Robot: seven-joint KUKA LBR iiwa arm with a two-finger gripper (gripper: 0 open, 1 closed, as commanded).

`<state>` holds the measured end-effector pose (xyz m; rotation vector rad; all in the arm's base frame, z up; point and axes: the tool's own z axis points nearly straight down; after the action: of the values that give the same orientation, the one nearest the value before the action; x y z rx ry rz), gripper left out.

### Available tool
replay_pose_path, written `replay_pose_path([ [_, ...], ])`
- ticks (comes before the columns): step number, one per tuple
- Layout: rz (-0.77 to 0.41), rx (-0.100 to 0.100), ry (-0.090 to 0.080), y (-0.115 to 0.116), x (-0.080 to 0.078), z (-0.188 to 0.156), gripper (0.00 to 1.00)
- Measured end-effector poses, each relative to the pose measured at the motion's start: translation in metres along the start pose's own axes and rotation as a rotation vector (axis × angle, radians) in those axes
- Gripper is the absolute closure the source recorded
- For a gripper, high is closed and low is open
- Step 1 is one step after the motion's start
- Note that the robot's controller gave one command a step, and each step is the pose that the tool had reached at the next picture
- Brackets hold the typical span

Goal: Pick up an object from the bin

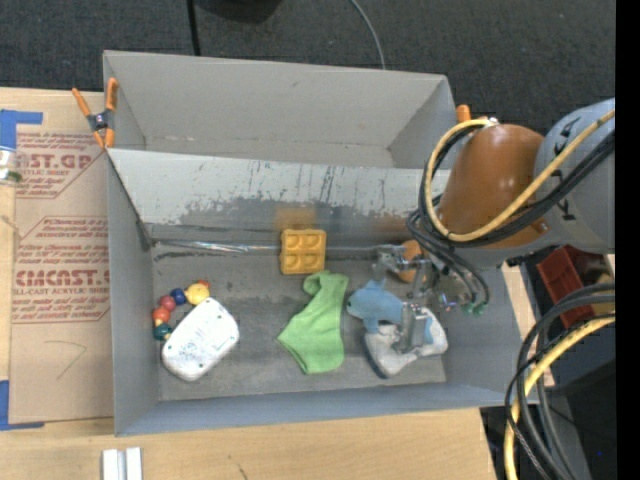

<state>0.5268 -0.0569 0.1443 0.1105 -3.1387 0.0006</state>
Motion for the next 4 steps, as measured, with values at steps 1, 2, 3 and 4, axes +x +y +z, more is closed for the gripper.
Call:
replay_pose_path([
  [1, -0.074, -0.002, 0.006, 0.021, 0.022, 0.040, 0.00],
  [2, -0.077, -0.004, 0.006, 0.034, 0.024, 0.064, 0.00],
  [3, -0.274, -0.005, 0.004, 0.040, 0.022, 0.074, 0.00],
  [4, -0.032, -0.006, 0.008, 0.028, 0.027, 0.078, 1.00],
])
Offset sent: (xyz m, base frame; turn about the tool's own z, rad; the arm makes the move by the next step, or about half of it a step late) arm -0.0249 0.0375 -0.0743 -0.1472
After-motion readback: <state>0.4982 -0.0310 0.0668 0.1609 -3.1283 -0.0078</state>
